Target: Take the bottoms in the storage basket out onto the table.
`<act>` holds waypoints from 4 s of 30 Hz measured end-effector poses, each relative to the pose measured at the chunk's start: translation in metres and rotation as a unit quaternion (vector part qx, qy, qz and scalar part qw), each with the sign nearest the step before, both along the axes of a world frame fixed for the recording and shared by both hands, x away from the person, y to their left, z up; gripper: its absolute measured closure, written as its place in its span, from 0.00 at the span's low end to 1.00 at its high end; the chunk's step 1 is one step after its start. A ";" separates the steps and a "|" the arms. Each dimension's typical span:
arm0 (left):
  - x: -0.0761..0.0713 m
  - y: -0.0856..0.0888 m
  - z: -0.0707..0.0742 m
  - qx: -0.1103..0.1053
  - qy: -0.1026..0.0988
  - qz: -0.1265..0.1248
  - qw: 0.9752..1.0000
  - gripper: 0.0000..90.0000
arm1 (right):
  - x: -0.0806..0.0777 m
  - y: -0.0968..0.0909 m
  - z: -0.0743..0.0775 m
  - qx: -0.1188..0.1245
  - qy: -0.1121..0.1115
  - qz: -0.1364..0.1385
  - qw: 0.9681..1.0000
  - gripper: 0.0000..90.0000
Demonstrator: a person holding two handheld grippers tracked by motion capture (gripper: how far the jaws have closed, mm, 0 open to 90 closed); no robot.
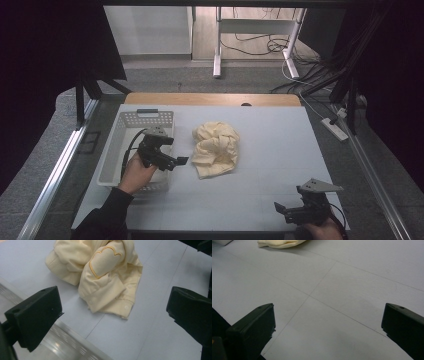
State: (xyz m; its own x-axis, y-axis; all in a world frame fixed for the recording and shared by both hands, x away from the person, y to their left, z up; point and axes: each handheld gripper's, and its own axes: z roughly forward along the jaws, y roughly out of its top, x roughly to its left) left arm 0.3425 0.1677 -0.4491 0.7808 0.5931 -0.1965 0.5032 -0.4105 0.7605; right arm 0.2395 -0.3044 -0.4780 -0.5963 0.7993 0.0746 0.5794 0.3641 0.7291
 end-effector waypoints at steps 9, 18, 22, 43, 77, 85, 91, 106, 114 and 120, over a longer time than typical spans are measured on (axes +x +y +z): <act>-0.011 0.008 0.002 -0.014 -0.007 0.005 1.000 0.00 | 0.000 0.000 0.000 0.001 -0.001 0.001 1.000 0.00; -0.022 0.013 0.003 -0.010 -0.011 0.013 1.000 0.00 | 0.000 0.000 0.000 0.004 0.001 -0.001 1.000 0.00; -0.027 0.016 0.001 -0.010 -0.012 0.016 1.000 0.00 | 0.000 -0.001 0.000 0.005 0.002 -0.002 1.000 0.00; -0.048 0.034 -0.007 -0.010 -0.003 0.044 0.999 0.00 | 0.001 -0.001 0.000 0.007 0.003 0.001 1.000 0.00; -0.089 0.070 -0.017 -0.035 0.000 0.080 0.996 0.00 | 0.001 0.001 0.000 -0.001 0.003 0.001 1.000 0.00; -0.098 0.076 -0.021 -0.031 -0.001 0.090 0.995 0.00 | 0.001 0.001 0.000 -0.003 0.004 0.002 1.000 0.00; -0.104 0.081 -0.022 -0.023 -0.006 0.097 0.995 0.00 | 0.001 0.001 0.000 -0.004 0.004 0.002 1.000 0.00; -0.127 0.098 -0.027 -0.029 -0.004 0.118 0.993 0.00 | 0.001 0.001 -0.001 -0.006 0.006 -0.001 1.000 0.00; -0.141 0.106 -0.029 -0.023 -0.003 0.132 0.991 0.00 | 0.001 0.002 -0.001 -0.006 0.006 -0.002 1.000 0.00; -0.152 0.112 -0.029 -0.022 -0.006 0.144 0.989 0.00 | 0.002 0.002 -0.001 -0.007 0.008 -0.003 1.000 0.00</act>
State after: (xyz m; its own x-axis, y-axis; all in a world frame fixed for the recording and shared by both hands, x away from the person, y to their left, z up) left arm 0.1907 0.2801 -0.4782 0.5834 0.7822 -0.2185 0.5857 -0.2188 0.7805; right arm 0.2413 -0.3027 -0.4790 -0.5909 0.8034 0.0734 0.5931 0.3710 0.7145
